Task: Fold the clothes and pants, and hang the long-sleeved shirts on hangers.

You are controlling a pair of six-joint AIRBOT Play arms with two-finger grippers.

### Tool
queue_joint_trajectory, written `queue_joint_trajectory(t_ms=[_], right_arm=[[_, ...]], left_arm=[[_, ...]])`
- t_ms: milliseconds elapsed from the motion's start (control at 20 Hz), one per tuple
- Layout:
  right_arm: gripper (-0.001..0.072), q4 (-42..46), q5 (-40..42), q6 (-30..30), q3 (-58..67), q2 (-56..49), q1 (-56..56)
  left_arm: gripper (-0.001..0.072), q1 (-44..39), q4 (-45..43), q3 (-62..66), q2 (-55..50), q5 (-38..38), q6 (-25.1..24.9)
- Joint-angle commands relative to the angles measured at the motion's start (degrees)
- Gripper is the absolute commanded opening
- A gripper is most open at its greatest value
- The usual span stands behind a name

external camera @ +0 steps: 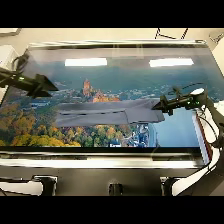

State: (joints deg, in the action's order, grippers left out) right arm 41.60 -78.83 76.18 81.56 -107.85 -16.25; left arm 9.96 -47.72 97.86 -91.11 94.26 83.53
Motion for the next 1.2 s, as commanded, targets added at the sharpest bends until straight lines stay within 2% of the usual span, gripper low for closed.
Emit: queue_joint_trajectory(t_ms=[0, 50, 100, 150, 200, 300, 400, 450, 750, 900, 1000, 1100, 1150], right_arm=[[0.0038, 0.2, -0.7, 1.6, 0.0, 5.1, 1.8], [0.0037, 1.2, -0.7, 3.3, 0.0, 7.8, 2.6], [0.0037, 2.4, -0.8, 4.9, 0.0, 10.4, 3.5], [0.0037, 3.7, -1.2, 6.3, 0.0, 13.2, 4.7], [0.0037, 4.4, -1.9, 7.9, 0.0, 16.0, 5.8], [0.0038, 4.9, -4.1, 11.4, 0.0, 21.7, 8.5], [0.0038, 5.3, -5.3, 14.3, 0.0, 27.6, 11.3], [0.0038, 5.9, -5.3, 16.2, 0.0, 30.4, 12.6], [0.0038, 6.2, -5.1, 22.9, 0.0, 41.0, 17.3], [0.0038, 6.4, -5.2, 24.3, 0.0, 42.0, 18.8], [0.0039, 7.9, -4.9, 25.9, 0.0, 41.6, 18.8], [0.0039, 7.4, -3.9, 25.8, 0.0, 40.2, 19.0], [0.0039, 7.0, -2.0, 25.7, 0.0, 39.2, 19.7]], left_arm=[[0.0709, -10.0, -0.1, -2.1, 0.3, -9.4, -2.7], [0.0697, -13.4, -0.1, -4.0, 0.3, -14.7, -2.7], [0.0494, -17.2, -0.1, -6.6, 0.2, -21.0, -2.7], [0.0158, -20.9, -0.1, -9.7, 0.0, -27.1, -2.7], [0.0039, -25.0, -0.1, -13.0, -0.6, -33.6, -2.5], [0.0025, -31.8, 0.0, -17.6, -3.5, -41.8, -1.4], [0.0025, -36.3, 0.8, -18.1, -8.6, -42.8, 5.3], [0.0024, -37.8, 2.7, -18.1, -10.8, -42.8, 5.6], [0.0023, -45.5, 20.1, -18.1, -18.8, -45.5, 5.4], [0.0023, -51.4, 33.9, -18.1, -21.0, -53.7, 4.9], [0.0023, -53.3, 40.4, -18.1, -20.8, -59.6, 1.3], [0.0021, -51.2, 38.2, -18.1, -19.3, -59.6, -1.7], [0.0020, -48.5, 32.7, -18.1, -18.0, -57.8, -1.7]])
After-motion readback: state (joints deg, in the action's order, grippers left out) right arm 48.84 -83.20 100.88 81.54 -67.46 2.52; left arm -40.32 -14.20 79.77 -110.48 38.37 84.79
